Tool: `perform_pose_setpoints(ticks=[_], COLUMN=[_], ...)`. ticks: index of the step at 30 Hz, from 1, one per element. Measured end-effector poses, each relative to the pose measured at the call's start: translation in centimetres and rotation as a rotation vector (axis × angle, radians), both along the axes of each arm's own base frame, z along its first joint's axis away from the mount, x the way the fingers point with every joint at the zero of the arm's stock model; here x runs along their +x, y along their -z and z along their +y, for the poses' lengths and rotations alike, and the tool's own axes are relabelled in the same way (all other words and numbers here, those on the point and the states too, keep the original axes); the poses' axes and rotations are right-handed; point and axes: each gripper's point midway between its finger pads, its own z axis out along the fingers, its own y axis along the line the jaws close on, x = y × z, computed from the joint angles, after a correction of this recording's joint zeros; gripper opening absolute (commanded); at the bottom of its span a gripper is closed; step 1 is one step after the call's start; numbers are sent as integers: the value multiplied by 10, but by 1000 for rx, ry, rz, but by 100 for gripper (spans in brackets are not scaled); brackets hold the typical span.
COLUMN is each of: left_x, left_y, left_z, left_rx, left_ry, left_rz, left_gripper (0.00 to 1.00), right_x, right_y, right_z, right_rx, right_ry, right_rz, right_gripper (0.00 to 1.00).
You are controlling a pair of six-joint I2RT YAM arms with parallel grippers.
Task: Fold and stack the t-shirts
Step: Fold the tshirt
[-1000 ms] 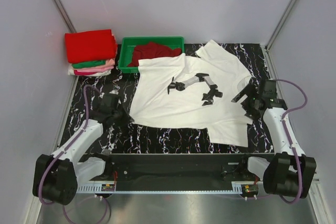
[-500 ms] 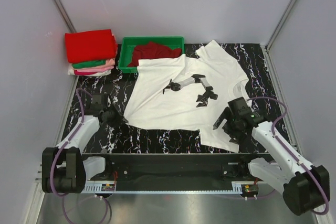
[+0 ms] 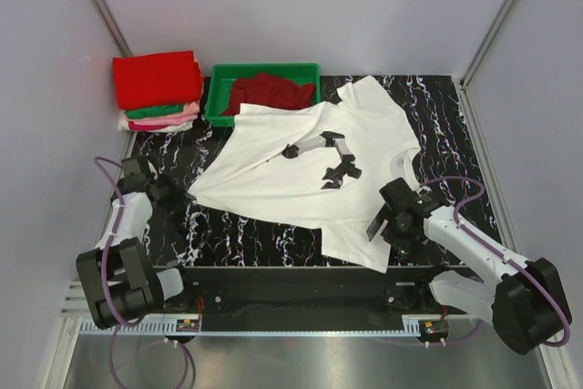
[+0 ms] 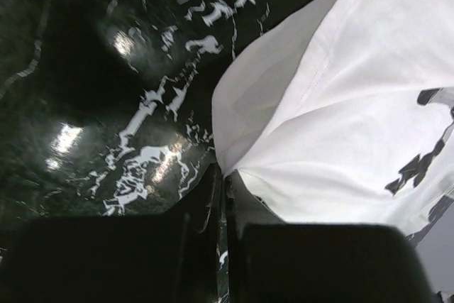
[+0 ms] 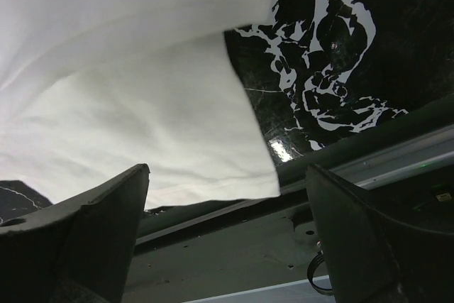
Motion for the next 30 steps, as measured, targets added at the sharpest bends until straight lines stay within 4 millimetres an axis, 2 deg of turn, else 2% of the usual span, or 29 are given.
perform_pose_setpoints(ticks=[4, 9, 14, 15, 17, 18, 22, 25, 27, 28, 29, 30], left_x=[5, 9, 14, 15, 15, 15, 16, 16, 15, 15, 15, 15], left_y=[3, 8, 5, 4, 4, 4, 4, 4, 4, 4, 4, 4], left_z=[14, 9, 8, 7, 7, 6, 6, 5, 5, 5, 5, 5], left_rx=[-29, -76, -88, -90, -93, -95, -97, -98, -98, -99, -98, -98], left_ry=[-36, -17, -4, -2, 0, 2, 3, 4, 4, 4, 4, 4], left_rz=[10, 19, -12, -16, -21, -21, -23, -23, -23, -22, -22, -23], left_gripper=[0, 0, 0, 0, 0, 0, 0, 0, 0, 0, 0, 0], right_x=[-2, -11, -27, -28, -29, -29, -25, -17, -13, -11, -10, -10], right_y=[1, 7, 18, 19, 22, 23, 24, 25, 25, 25, 25, 25], right_z=[3, 12, 24, 25, 24, 24, 22, 24, 24, 24, 25, 27], right_rx=[-1, 5, -16, -21, -35, -40, -74, -97, -108, -114, -114, -112], right_ry=[-9, -35, -94, -96, -95, -91, -79, -80, -80, -80, -84, -90], right_rz=[4, 18, 61, 68, 79, 81, 81, 76, 68, 65, 68, 74], right_gripper=[93, 83, 76, 70, 64, 54, 30, 26, 28, 34, 51, 56])
